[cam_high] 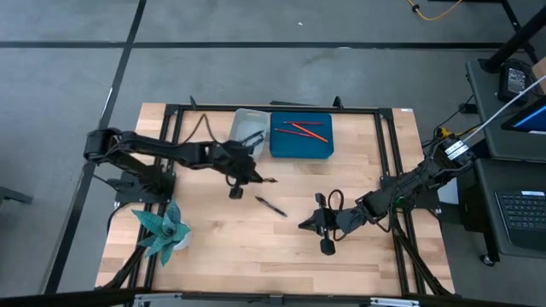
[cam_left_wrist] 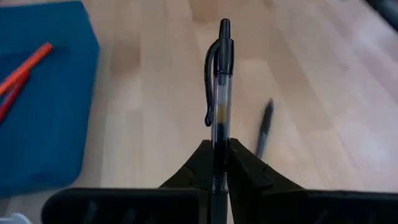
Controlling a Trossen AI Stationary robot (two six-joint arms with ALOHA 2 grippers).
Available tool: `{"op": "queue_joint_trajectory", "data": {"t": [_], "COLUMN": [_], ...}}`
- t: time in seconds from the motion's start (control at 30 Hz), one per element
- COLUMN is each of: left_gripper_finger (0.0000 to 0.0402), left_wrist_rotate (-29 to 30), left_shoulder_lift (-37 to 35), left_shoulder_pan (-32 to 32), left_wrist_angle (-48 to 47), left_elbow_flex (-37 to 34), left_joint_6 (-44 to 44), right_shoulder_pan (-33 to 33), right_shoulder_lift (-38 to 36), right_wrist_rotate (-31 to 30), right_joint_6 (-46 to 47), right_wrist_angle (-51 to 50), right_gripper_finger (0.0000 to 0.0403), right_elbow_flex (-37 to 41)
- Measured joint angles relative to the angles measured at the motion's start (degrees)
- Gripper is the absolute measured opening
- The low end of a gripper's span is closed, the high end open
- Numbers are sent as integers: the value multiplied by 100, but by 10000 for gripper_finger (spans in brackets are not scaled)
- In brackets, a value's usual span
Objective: Sort pens & pencils
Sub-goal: Put the black pen into the gray bin
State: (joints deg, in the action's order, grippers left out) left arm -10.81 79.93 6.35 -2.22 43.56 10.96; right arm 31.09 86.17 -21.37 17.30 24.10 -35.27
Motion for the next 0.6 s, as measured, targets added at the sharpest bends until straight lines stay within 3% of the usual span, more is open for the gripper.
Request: {"op": "queue_joint_trajectory", "data": {"t": [0.23,0.6], "left_gripper_finger": [18,17], "left_wrist_rotate": [-565,-710], "left_shoulder_lift": [-267,-266], "left_shoulder_pan": [390,1110], "left_wrist_angle": [1830,3327], "left_elbow_flex": [-973,-1615], "left_joint_6": [-141,-293], "right_shoulder_pan": [-2,-9], "right_shoulder_lift": [0,0], "right_wrist_rotate": [-4,-314], "right_joint_6": [4,-20], "right_wrist_angle": [7,39], "right_gripper_finger": [20,20], "right_elbow_flex": [0,0]}}
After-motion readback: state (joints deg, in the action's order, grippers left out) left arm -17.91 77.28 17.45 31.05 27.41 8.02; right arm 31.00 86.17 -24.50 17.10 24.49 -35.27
